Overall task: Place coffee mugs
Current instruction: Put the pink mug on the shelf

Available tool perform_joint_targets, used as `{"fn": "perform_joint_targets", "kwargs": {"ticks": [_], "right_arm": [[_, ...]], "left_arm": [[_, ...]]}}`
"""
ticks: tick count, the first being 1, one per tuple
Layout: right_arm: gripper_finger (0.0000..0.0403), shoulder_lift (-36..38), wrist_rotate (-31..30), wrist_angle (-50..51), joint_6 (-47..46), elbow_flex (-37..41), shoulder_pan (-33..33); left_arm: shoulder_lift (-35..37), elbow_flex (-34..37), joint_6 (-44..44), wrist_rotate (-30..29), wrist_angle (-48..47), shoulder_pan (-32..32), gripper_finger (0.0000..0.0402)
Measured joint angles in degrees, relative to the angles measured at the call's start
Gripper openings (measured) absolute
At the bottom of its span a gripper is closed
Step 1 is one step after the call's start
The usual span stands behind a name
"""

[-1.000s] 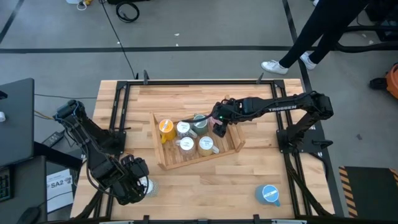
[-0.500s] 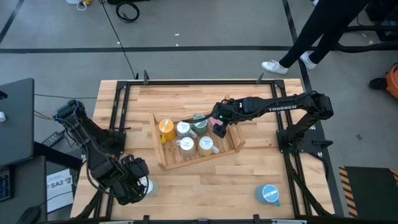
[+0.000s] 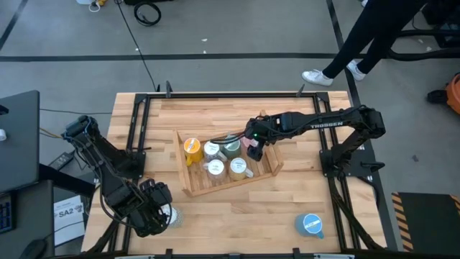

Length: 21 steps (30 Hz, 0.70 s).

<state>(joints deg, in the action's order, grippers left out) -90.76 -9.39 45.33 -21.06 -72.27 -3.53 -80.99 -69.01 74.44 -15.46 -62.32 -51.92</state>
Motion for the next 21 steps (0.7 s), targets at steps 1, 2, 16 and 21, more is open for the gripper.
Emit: {"fn": "perform_joint_targets", "kwargs": {"ticks": [1,2,16,21], "right_arm": [[0.0376,0.0,0.4,0.0,0.1,0.0,0.0],[0.0376,0.0,0.7,-0.1,0.2,0.0,0.0],[0.0374,0.0,-1.3,-0.2,0.0,0.0,0.0],[0.0374,0.0,-1.5,-0.2,0.0,0.0,0.0]], "left_arm": [[0.0,0.0,0.0,0.0,0.0,0.0,0.0316],[0.0,0.0,0.0,0.0,0.0,0.0,0.0316],[0.0,0.0,-0.2,-11.7,1.1,1.3,0.0316],[0.0,0.0,-7.5,-21.7,4.1,6.4,0.0316]]}}
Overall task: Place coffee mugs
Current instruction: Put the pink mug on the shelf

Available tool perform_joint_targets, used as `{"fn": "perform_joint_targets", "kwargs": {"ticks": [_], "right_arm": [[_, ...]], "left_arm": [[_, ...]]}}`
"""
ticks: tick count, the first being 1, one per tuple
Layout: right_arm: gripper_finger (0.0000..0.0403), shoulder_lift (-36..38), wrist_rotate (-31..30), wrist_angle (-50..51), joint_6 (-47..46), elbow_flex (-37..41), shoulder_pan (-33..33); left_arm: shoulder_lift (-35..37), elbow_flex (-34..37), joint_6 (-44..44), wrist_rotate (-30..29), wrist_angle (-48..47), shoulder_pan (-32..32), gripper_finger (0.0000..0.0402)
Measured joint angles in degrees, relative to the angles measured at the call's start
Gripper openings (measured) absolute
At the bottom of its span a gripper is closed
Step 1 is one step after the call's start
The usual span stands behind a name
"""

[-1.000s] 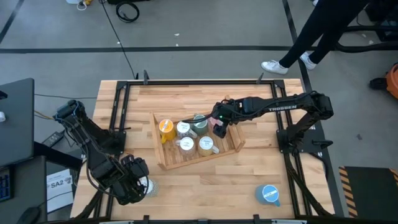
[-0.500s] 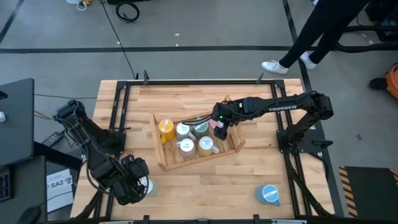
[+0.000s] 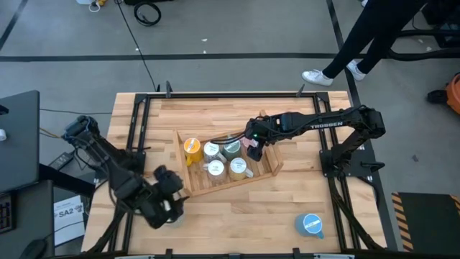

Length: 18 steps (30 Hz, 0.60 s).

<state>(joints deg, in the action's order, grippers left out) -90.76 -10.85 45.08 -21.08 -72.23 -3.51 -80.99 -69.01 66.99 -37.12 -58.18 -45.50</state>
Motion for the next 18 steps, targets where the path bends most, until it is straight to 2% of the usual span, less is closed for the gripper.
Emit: {"fn": "perform_joint_targets", "kwargs": {"ticks": [5,10,14,18], "right_arm": [[0.0374,0.0,0.0,0.0,0.0,0.0,0.0],[0.0374,0.0,0.0,0.0,0.0,0.0,0.0],[0.0374,0.0,0.0,0.0,0.0,0.0,0.0],[0.0374,0.0,0.0,0.0,-1.1,0.0,0.0]], "left_arm": [[0.0,0.0,-19.6,-0.5,11.4,9.0,0.0316],[0.0,0.0,-38.5,4.2,22.0,18.7,0.0316],[0.0,0.0,-50.3,7.5,25.8,26.3,0.0316],[0.0,0.0,-58.5,12.5,26.5,33.4,0.0316]]}}
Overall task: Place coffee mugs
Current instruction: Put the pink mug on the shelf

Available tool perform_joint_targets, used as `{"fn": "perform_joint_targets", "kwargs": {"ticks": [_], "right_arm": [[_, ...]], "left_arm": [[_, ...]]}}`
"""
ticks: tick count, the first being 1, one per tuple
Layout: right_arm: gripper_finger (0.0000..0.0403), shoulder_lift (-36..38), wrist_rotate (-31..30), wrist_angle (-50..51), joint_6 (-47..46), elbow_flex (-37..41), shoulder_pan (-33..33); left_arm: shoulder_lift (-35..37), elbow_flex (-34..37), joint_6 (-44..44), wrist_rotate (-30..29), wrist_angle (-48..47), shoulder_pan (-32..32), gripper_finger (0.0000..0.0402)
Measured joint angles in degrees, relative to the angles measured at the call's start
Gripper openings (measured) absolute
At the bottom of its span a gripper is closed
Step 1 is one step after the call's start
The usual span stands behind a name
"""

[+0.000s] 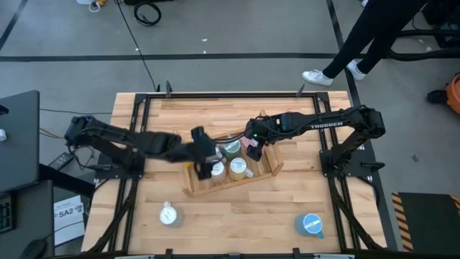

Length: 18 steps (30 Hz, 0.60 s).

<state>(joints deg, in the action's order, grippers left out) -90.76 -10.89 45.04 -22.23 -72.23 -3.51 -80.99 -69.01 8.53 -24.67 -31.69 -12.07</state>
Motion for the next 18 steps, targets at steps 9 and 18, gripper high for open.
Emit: {"fn": "perform_joint_targets", "kwargs": {"ticks": [9,18], "right_arm": [[0.0374,0.0,0.0,0.0,-0.7,0.0,0.0],[0.0374,0.0,0.0,0.0,-0.8,0.0,0.0]], "left_arm": [[0.0,0.0,-13.7,7.7,-0.1,12.2,0.0316],[-1.7,0.0,-22.7,21.3,1.6,24.8,0.0316]]}}
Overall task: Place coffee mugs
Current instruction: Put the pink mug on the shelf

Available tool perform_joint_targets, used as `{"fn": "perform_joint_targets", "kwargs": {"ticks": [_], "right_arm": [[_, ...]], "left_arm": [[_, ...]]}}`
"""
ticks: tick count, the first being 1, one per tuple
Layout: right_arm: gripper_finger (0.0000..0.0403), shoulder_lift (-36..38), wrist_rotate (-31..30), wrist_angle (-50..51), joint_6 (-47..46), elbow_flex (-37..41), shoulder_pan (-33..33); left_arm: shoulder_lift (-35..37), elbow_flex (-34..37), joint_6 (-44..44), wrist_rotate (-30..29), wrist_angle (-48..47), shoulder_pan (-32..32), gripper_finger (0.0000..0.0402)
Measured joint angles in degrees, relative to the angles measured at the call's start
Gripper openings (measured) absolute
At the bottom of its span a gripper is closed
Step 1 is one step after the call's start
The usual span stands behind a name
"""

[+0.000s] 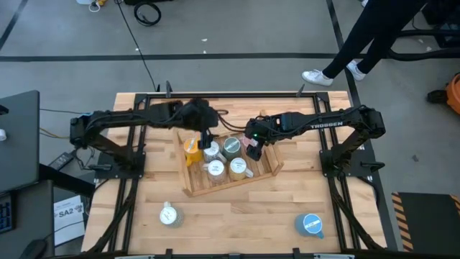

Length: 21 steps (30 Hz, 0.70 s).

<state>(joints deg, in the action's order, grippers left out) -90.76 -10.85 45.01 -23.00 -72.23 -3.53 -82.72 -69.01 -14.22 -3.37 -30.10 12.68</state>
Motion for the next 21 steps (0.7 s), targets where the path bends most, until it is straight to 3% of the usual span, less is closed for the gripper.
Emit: {"fn": "perform_joint_targets", "kwargs": {"ticks": [12,21], "right_arm": [[0.0374,0.0,0.0,-0.1,0.0,0.0,0.0],[0.0374,-0.1,0.1,-0.2,0.0,0.0,0.0]], "left_arm": [[-12.1,0.0,-3.4,15.5,17.8,6.0,0.0315],[-19.2,0.0,-3.1,21.5,26.2,5.7,0.0315]]}}
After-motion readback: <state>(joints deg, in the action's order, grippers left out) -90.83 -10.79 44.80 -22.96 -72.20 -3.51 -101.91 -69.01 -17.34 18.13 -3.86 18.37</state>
